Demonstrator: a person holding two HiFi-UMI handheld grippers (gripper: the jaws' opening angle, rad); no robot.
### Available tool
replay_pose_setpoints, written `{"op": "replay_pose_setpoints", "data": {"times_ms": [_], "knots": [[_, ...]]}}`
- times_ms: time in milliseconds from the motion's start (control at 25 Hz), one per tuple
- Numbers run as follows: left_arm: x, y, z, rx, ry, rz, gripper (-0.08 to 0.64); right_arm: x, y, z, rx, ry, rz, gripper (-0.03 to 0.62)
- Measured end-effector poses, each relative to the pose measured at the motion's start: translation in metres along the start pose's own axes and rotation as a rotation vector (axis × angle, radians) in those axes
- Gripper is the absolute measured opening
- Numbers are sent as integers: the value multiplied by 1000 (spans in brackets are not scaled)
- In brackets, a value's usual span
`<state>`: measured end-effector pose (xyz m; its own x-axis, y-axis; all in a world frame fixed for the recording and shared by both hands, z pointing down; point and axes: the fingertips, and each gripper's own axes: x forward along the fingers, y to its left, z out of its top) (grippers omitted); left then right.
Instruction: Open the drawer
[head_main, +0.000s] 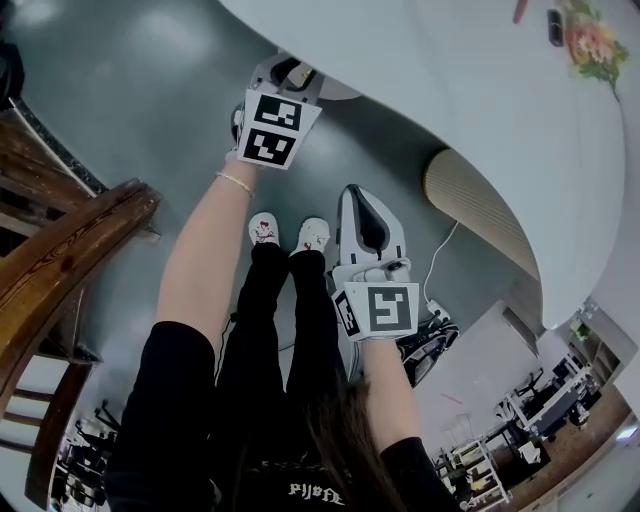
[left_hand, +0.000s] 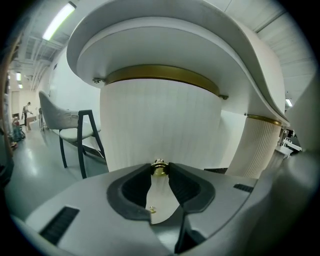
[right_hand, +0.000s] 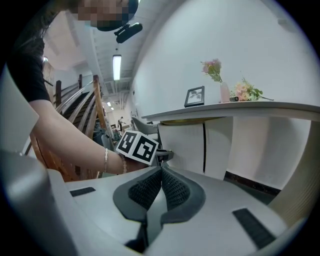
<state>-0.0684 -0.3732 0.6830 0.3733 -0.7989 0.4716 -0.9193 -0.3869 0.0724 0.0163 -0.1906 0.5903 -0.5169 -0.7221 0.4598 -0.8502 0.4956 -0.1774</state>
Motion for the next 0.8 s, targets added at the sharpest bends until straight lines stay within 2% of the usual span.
{"op": "replay_pose_setpoints", "data": {"times_ms": [480,800], "knots": [[-18,-1,-11,-5,17,1,124,-3,12,0,-7,3,12,26],[-32,-4,-18,-2,60,-13,124,-21,13,-10,65,28,-26,26]]}}
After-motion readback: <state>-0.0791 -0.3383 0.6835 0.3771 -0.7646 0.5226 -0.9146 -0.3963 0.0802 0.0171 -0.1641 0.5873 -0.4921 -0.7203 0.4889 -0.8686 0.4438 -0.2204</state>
